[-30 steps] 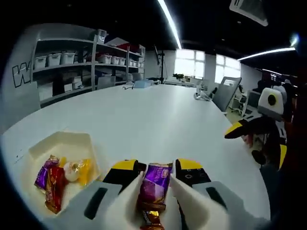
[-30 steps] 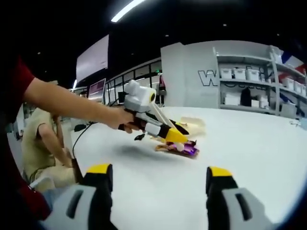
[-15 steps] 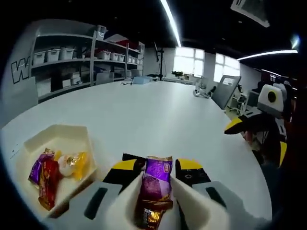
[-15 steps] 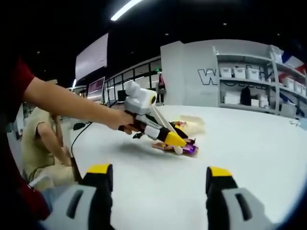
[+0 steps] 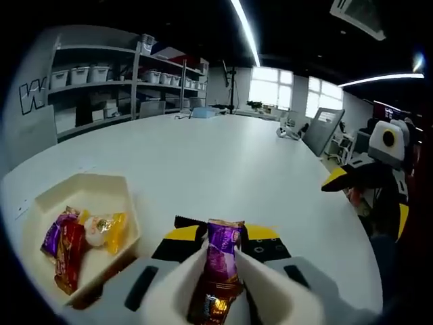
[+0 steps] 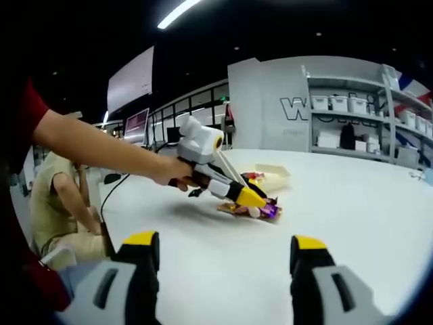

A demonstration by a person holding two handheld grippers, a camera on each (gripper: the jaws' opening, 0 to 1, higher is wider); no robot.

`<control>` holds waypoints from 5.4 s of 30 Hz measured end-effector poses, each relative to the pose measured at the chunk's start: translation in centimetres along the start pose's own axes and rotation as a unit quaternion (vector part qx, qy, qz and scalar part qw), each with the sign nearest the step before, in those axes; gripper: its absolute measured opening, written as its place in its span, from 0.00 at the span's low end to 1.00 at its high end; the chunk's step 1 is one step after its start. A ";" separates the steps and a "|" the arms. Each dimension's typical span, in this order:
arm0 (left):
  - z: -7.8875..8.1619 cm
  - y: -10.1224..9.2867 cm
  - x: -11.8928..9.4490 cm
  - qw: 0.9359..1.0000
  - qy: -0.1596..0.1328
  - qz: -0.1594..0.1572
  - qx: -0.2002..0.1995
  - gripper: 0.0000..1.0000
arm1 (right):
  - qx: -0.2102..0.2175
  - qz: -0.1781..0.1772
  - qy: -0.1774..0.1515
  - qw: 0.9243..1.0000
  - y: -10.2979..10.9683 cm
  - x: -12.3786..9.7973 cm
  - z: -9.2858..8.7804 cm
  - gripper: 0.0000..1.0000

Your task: Place the target food into the container with the food tongs after gripping and lifting it, then release it inside without dropping or visibly crushing the food.

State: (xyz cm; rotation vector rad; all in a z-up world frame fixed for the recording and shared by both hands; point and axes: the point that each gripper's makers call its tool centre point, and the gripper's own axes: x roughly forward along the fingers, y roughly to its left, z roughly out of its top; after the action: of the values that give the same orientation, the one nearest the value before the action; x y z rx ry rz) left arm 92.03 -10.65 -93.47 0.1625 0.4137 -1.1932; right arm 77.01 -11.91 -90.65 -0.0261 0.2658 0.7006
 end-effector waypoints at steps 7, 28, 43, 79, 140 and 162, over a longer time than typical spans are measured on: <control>1.3 0.6 -0.5 1.000 -0.017 0.007 -0.005 0.22 | 0.002 -0.004 0.002 1.000 -0.1 -0.3 -0.2 0.77; 4.5 3.9 -3.4 0.998 -0.037 0.053 0.014 0.22 | 0.000 -0.003 0.003 1.000 0.6 -0.4 -0.2 0.77; 5.1 5.9 -4.4 0.995 -0.046 0.086 -0.002 0.22 | 0.005 -0.002 -0.004 1.000 0.7 -0.5 0.2 0.77; 7.0 9.7 -6.3 0.979 -0.112 0.158 -0.068 0.29 | 0.007 -0.009 0.008 1.000 -0.8 0.3 -0.6 0.77; 1.7 3.3 -1.4 0.997 -0.031 0.062 0.011 0.29 | -0.006 -0.003 -0.001 1.000 0.2 -0.4 0.3 0.77; 0.3 1.3 -0.8 0.998 -0.023 0.058 0.004 0.29 | -0.005 -0.004 0.007 1.000 0.4 -0.3 -0.4 0.77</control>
State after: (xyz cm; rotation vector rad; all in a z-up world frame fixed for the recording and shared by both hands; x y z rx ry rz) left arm 93.06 -9.58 -93.00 0.1646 0.3543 -1.0817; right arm 76.41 -11.86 -90.91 -0.0410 0.2758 0.6947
